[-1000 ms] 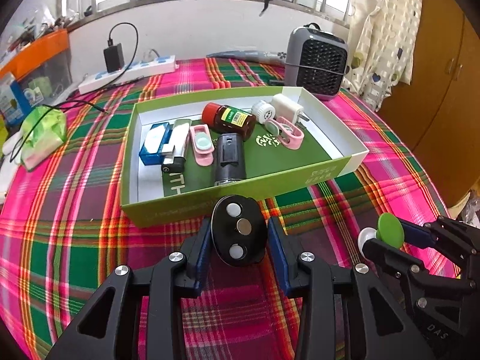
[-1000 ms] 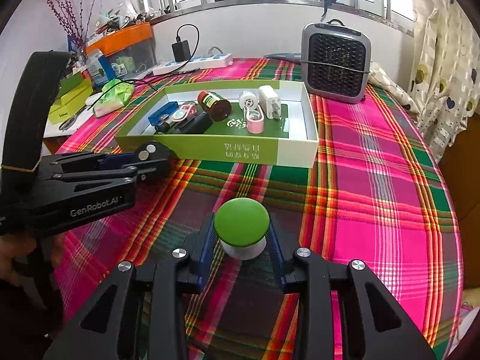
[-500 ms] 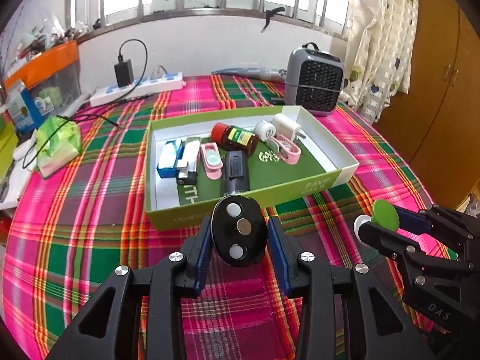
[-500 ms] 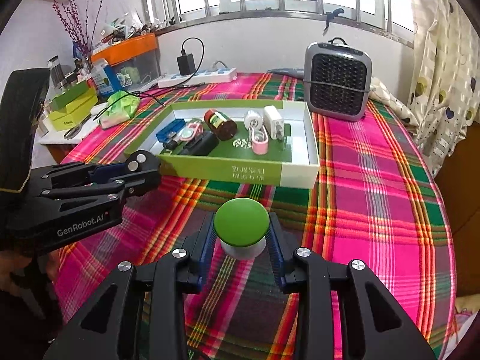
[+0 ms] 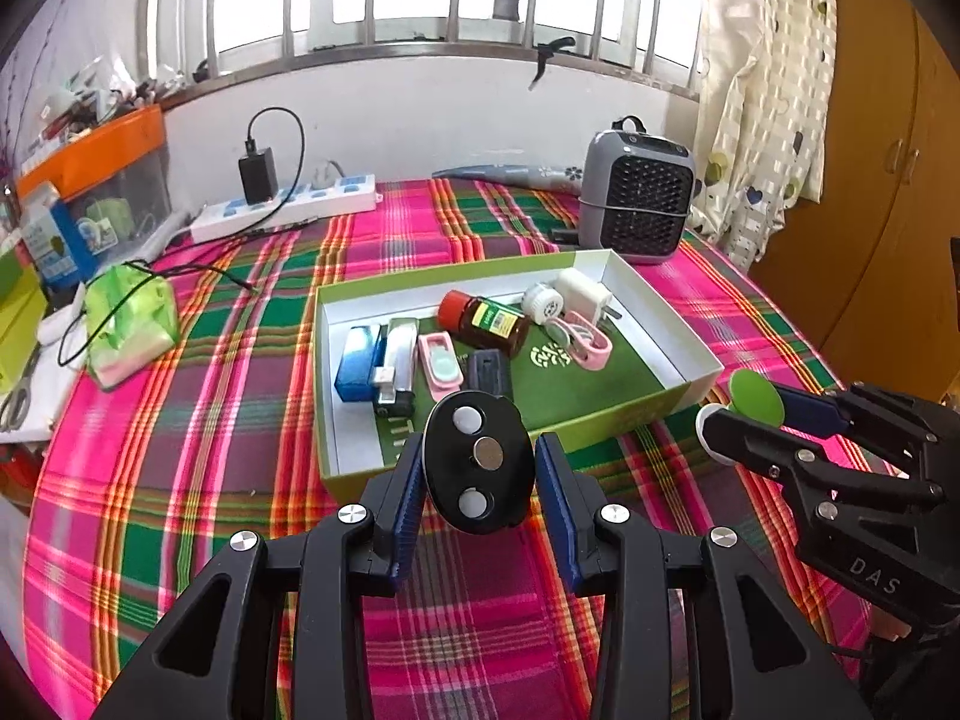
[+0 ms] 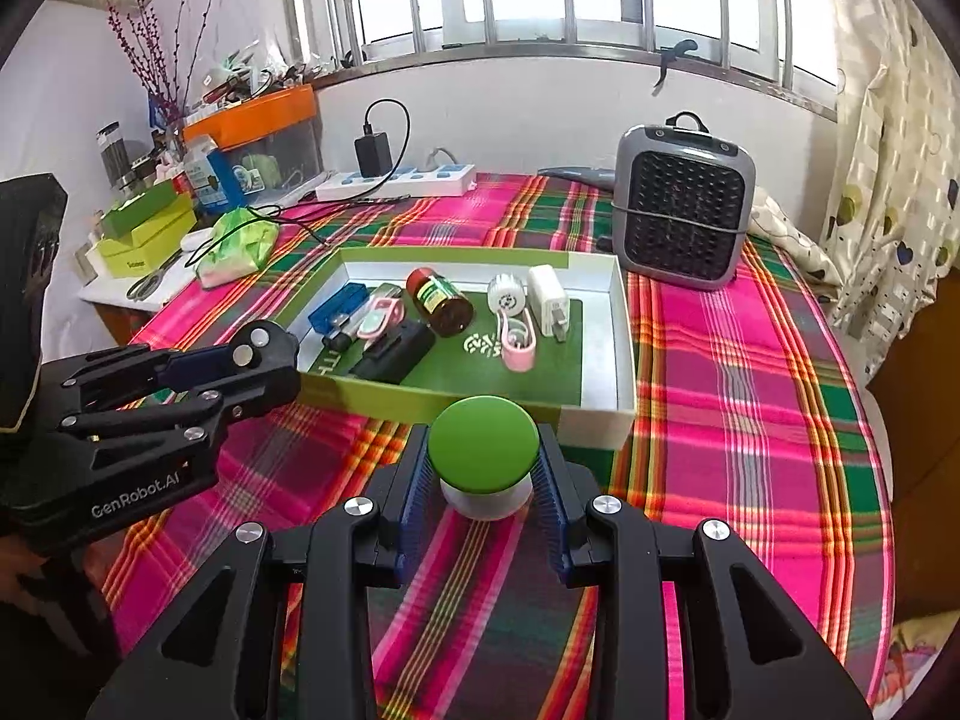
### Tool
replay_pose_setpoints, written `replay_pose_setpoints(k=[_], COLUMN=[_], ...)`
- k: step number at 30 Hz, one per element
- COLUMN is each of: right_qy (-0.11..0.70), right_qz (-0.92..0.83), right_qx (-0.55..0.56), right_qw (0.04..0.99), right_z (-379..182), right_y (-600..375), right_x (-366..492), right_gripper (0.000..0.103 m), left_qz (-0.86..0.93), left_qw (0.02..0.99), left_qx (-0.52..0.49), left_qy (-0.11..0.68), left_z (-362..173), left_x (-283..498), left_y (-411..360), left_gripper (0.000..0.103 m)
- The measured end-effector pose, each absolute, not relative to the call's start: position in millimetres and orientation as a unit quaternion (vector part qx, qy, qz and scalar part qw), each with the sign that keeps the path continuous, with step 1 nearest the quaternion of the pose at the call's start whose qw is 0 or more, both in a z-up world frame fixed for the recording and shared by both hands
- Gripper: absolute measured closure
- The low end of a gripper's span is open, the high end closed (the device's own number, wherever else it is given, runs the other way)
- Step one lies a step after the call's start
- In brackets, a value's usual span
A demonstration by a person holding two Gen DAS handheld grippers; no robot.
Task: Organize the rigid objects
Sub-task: 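Carry the black disc and green spool with both grippers over the box lid, then lower and open the left gripper releasing the disc while the right gripper releases the spool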
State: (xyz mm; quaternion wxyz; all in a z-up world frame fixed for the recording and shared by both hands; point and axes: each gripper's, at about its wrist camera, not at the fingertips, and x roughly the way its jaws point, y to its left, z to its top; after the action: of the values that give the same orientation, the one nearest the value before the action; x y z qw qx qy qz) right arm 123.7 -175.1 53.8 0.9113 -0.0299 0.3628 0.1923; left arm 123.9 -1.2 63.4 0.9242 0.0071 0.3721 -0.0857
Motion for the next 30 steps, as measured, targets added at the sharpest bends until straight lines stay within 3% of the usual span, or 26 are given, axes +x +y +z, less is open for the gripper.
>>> replay_pose_setpoints(k=[30], right_qy=[0.39], right_qz=[0.189], right_qx=[-0.03], right_qw=[0.901], right_z=[45], right_y=[-175], right_x=[191], right_gripper=[0.069], left_qz=[-0.082], left_qw=[0.922], left_qx=[0.013], left_qy=[0.378], left_z=[62], left_x=[175], left_y=[-5], left_gripper=[0.068])
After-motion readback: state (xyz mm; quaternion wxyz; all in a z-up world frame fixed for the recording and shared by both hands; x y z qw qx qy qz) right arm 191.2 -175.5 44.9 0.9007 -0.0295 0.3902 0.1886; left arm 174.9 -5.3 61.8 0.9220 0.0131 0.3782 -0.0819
